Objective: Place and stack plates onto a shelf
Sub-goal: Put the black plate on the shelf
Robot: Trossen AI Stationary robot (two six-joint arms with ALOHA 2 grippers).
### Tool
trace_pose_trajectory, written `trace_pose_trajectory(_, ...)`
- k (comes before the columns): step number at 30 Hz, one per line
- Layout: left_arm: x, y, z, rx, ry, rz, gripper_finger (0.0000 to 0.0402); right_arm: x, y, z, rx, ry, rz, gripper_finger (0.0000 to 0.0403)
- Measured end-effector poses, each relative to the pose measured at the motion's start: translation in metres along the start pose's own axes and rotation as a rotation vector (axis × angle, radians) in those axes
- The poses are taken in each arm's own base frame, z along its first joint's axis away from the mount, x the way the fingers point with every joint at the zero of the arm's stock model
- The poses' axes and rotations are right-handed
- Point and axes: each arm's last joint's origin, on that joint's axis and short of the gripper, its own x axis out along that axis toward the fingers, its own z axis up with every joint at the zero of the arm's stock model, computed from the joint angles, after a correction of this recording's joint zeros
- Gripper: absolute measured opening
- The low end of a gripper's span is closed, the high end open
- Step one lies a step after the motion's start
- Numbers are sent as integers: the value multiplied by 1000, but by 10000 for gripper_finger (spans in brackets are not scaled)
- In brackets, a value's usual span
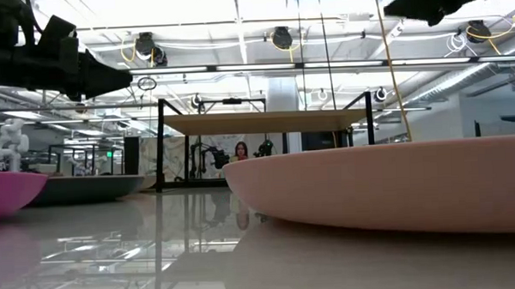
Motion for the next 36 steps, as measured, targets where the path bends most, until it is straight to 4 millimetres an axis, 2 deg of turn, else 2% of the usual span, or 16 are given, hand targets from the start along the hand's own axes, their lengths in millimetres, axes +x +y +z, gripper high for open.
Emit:
trace_pose_trajectory(5, 0, 0, 0, 0, 0, 0, 184, 14, -4, 10, 50, 287, -152, 80)
trace_pose_trajectory(8, 0, 0, 0, 0, 0, 0, 184, 25, -6, 4, 64, 425, -215, 80)
trace_pose_trajectory(16, 0, 0, 0, 0, 0, 0, 184, 53, -6, -44, 128, 779, -219, 80)
trace_pose_trajectory(20, 0, 0, 0, 0, 0, 0, 184, 64, -13, -71, 117, 916, -289, 87)
trace_pose_trajectory(24, 0, 0, 0, 0, 0, 0, 184, 74, -21, -96, 117, 1034, -350, 113)
trace_pose_trajectory(31, 0, 0, 0, 0, 0, 0, 184, 93, -36, -121, 114, 1166, -384, 171)
trace_pose_trajectory(36, 0, 0, 0, 0, 0, 0, 184, 101, -43, -136, 148, 1253, -357, 190)
